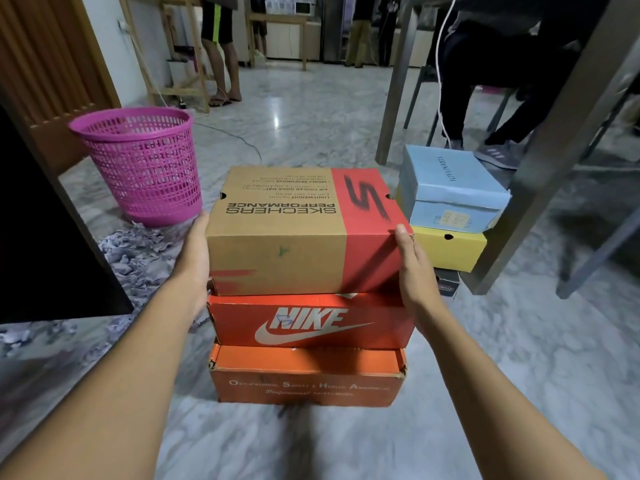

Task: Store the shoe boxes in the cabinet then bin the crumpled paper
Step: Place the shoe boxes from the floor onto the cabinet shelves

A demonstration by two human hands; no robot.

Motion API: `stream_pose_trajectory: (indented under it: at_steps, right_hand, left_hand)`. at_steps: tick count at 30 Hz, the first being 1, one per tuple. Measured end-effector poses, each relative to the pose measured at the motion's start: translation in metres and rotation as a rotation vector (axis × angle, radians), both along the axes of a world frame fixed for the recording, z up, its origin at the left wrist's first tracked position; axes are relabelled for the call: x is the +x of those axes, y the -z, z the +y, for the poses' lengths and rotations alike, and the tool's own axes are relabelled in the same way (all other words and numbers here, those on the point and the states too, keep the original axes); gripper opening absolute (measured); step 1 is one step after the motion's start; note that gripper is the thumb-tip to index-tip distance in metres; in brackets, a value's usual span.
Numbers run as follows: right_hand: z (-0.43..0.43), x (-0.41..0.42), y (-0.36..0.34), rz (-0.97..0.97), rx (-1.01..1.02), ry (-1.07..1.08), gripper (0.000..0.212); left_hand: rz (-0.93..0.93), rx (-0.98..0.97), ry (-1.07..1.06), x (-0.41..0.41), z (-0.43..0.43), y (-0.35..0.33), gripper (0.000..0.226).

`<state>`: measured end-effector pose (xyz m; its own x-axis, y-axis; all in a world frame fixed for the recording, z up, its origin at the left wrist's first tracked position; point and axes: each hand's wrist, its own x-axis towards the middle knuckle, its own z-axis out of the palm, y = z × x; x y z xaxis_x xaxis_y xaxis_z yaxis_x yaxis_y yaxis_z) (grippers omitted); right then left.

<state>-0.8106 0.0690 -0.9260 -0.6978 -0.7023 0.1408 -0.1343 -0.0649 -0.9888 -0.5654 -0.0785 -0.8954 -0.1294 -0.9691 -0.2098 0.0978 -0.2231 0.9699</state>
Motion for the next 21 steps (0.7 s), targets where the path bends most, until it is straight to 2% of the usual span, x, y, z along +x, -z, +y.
stream_pose_trajectory:
  at_steps: [4, 8, 12, 13, 16, 21]
  right_hand:
    - [-0.004, 0.0, -0.002, -0.088, 0.022, -0.056, 0.051]
    - [-0.007, 0.011, -0.002, -0.156, -0.078, -0.021, 0.032]
    - [-0.017, 0.023, -0.011, -0.205, -0.113, -0.041, 0.052]
    - [-0.02, 0.027, -0.013, -0.209, -0.12, -0.029, 0.051]
    - [-0.03, 0.049, -0.026, -0.165, -0.172, 0.057, 0.036]
    - [-0.044, 0.108, -0.04, -0.161, -0.174, 0.149, 0.044]
  left_hand:
    - [0.026, -0.024, 0.075, 0.002, -0.001, 0.006, 0.054]
    - [0.067, -0.044, 0.057, 0.011, 0.001, 0.005, 0.054]
    - [0.136, -0.001, 0.034, 0.031, 0.003, -0.003, 0.047]
    - [0.147, 0.004, 0.036, 0.036, 0.004, -0.005, 0.047]
    - [0.116, -0.025, 0.05, 0.067, 0.006, -0.016, 0.045]
    - [0.005, 0.014, -0.006, 0.14, 0.036, -0.052, 0.044]
